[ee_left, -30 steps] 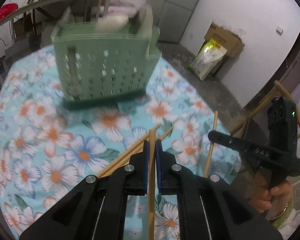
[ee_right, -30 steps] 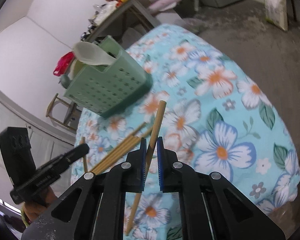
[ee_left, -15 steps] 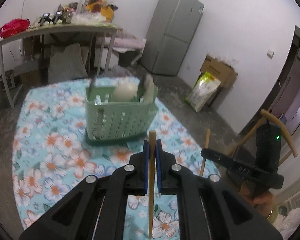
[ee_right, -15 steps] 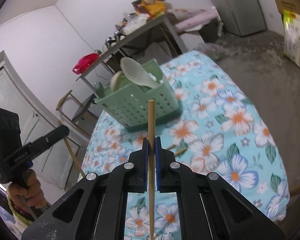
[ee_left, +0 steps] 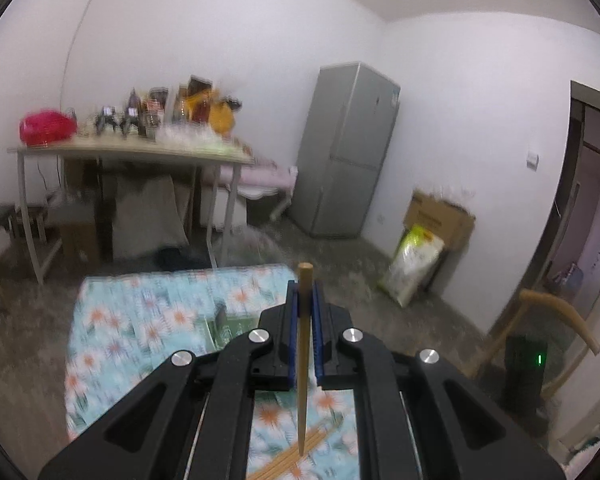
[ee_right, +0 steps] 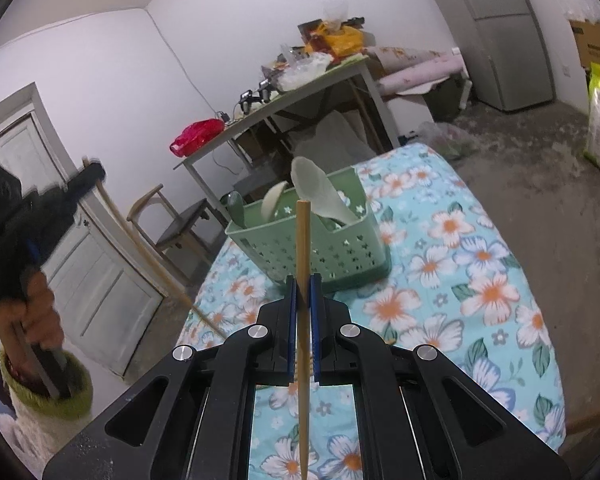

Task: Organize utensils
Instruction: 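Lift both chopsticks upright and carry the left gripper's chopstick over the caddy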

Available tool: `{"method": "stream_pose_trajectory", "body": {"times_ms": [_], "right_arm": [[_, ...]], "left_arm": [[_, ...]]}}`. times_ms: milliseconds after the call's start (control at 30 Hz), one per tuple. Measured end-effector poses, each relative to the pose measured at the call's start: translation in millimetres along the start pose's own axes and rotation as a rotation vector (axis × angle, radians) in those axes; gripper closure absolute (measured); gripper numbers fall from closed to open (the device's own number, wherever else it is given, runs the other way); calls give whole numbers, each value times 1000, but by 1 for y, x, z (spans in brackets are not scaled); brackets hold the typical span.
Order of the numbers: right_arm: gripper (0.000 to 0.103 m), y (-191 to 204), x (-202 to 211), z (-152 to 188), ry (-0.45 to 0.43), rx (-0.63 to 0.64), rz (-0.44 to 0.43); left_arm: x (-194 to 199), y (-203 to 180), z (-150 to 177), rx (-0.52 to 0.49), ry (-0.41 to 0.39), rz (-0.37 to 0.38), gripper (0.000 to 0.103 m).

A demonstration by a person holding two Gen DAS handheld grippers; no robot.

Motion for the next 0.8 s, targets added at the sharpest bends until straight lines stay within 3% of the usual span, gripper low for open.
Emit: {"method": "stream_pose_trajectory", "body": {"times_ms": [233,333,700,800], "right_arm": [[98,3,-6,-2,1,9,-5],[98,3,-9,-3,3,7,-5],[98,-7,-22,-9,9,-9,10],[98,-13,-26,-9,21,-24,12]], "left_arm": [[7,24,-72,-69,-176,-113,97],[-5,33,-87,-108,-210,-171,97],[-52,57,-79,-92,-171,-200,97],[-54,54,-76,-67,-169,-157,97]]}}
Point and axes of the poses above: each gripper's, at about its wrist camera, not at the fingertips, and x roughly against the way its jaws point, y to its left, z to its underside, the point moved 10 cm from there along -x, roughly the way its jaws point, and after that the axes turned 13 degrees about -x, right-handed, at the moved point
